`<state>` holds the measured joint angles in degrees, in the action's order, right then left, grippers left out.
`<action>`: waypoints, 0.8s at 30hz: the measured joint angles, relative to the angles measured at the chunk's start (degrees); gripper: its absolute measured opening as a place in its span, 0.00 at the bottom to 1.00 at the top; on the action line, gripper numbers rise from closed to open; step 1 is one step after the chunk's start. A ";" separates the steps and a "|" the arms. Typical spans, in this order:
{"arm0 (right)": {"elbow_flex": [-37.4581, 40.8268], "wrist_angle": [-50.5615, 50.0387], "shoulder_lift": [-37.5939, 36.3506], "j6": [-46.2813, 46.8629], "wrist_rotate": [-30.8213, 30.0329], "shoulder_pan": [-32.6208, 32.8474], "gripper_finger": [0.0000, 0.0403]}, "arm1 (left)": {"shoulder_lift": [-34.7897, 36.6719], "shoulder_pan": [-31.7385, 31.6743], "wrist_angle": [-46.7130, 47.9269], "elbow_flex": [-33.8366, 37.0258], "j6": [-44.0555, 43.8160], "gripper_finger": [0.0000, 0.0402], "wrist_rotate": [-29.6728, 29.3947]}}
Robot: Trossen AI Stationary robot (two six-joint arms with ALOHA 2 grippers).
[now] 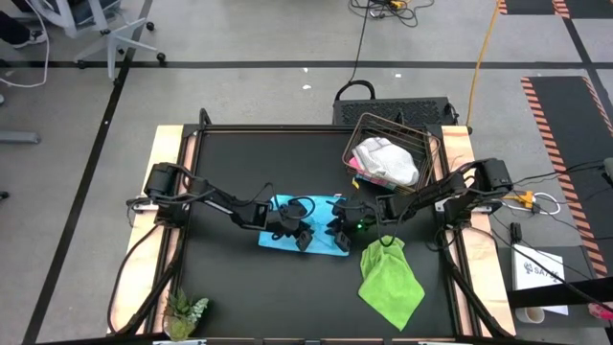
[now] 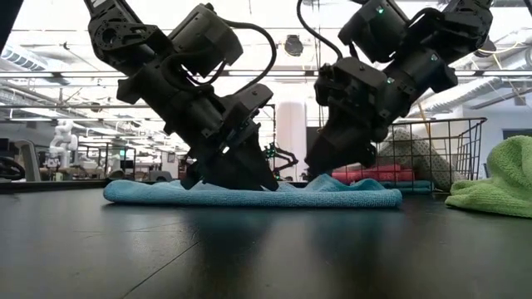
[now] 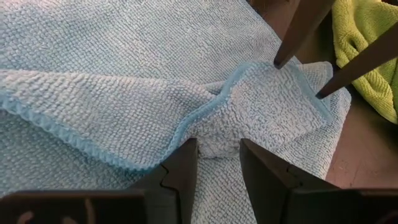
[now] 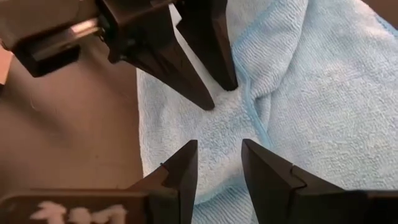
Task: Fold microfiber towels
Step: Fold the blue towel
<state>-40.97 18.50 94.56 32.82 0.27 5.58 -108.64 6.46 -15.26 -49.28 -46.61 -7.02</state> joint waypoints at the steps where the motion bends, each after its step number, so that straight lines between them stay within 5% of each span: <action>1: 0.00 -0.23 0.00 0.00 0.00 -0.02 0.28 | 0.00 0.00 -0.02 0.00 0.00 0.32 -0.08; 24: -0.02 -5.87 0.00 4.91 -0.12 -0.33 0.25 | 0.00 -0.07 0.00 0.00 -0.04 0.32 -0.75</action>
<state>-40.99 12.62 94.56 37.73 0.15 5.25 -108.64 6.39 -15.27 -49.28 -46.65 -7.77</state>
